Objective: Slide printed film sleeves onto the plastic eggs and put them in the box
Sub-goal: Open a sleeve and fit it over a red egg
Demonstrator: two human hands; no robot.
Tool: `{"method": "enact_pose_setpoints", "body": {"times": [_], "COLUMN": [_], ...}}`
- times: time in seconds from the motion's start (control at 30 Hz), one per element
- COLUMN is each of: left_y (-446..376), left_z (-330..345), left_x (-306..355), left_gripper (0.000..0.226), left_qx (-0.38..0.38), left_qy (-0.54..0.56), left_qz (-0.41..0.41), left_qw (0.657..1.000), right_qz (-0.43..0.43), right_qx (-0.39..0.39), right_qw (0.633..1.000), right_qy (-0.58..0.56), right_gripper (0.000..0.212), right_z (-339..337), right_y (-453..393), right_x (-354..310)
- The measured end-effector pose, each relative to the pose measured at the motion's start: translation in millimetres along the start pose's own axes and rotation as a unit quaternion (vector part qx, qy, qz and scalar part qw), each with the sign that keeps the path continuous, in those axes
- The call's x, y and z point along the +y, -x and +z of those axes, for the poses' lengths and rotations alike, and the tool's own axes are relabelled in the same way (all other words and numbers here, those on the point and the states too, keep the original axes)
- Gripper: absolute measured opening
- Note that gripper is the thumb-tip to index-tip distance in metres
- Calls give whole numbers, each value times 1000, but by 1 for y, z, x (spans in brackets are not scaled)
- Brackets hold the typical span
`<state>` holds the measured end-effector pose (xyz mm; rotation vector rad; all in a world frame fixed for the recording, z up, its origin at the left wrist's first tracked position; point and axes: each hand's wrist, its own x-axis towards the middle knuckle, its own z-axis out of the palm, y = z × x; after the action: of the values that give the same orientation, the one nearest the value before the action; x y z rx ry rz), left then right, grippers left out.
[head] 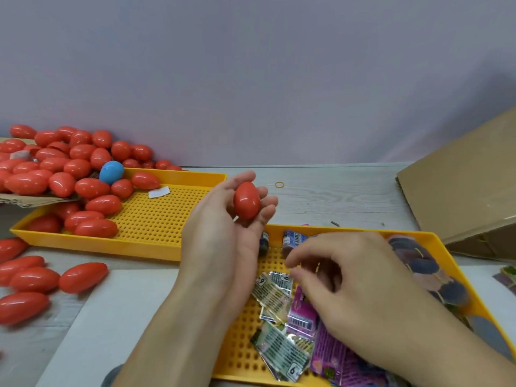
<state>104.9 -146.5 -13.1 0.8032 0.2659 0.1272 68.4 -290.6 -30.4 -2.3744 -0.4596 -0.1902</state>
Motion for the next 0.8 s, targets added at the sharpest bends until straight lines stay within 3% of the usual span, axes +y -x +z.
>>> {"method": "enact_pose_setpoints", "body": {"times": [0.07,0.27,0.53,0.8], "left_y": [-2,-6,-4,-2], "left_z": [-1,-5,-3,-2], "left_x": [-1,-8,-8,-7], "left_gripper": [17,15,16,23], "left_qx": [5,4,-3,-32], "left_qy": [2,-36,-67,-74], "left_qz": [9,41,40,31], "left_qw": [1000,999,997,996], "right_qz": [7,62,82,31], "right_qx": [-52,-108,-108,-92], "right_qw": [999,992,989,995], "right_qy": [-6,19,-51,-12], "right_gripper": [9,38,25,10], "right_z": [2,9,4,9], "right_y": [1,0,1,-1], "right_x": [-6,-16,-13,-10]}}
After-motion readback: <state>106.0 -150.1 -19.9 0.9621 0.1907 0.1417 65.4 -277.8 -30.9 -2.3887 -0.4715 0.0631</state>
